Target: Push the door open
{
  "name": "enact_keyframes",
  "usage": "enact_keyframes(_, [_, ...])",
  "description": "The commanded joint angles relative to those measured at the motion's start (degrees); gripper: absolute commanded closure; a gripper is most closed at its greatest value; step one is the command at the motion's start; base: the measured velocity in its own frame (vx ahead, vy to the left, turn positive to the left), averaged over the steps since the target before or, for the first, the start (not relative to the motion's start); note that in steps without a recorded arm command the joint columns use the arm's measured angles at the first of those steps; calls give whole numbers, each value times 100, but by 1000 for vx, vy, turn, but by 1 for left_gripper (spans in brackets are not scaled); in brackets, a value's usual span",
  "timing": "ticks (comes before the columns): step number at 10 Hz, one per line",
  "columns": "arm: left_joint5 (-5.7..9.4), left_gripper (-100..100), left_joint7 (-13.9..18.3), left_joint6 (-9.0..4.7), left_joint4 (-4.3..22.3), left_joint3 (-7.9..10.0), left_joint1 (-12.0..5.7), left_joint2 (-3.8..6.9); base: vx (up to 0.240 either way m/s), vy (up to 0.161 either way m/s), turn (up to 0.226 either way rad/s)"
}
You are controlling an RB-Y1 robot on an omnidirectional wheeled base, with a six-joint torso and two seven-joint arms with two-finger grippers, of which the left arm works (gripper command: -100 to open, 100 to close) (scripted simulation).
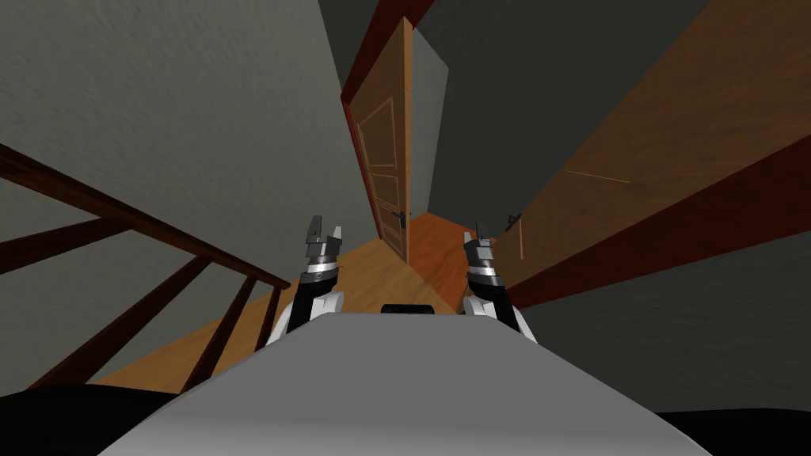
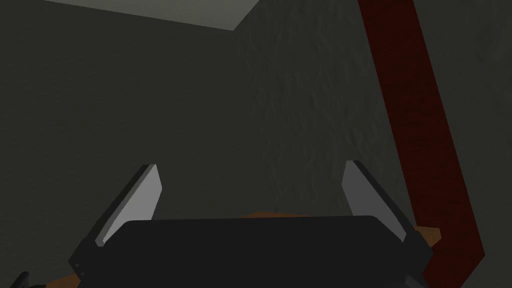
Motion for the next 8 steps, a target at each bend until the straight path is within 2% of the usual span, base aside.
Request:
enact_keyframes(1, [8, -100, 22, 24, 175, -81, -85, 49, 73, 43, -114])
enact_keyframes(2, [10, -100, 29, 32, 231, -107, -112, 64, 126, 75, -101])
enact_keyframes(8, [42, -100, 118, 131, 952, -441, -461, 230, 114, 98, -110])
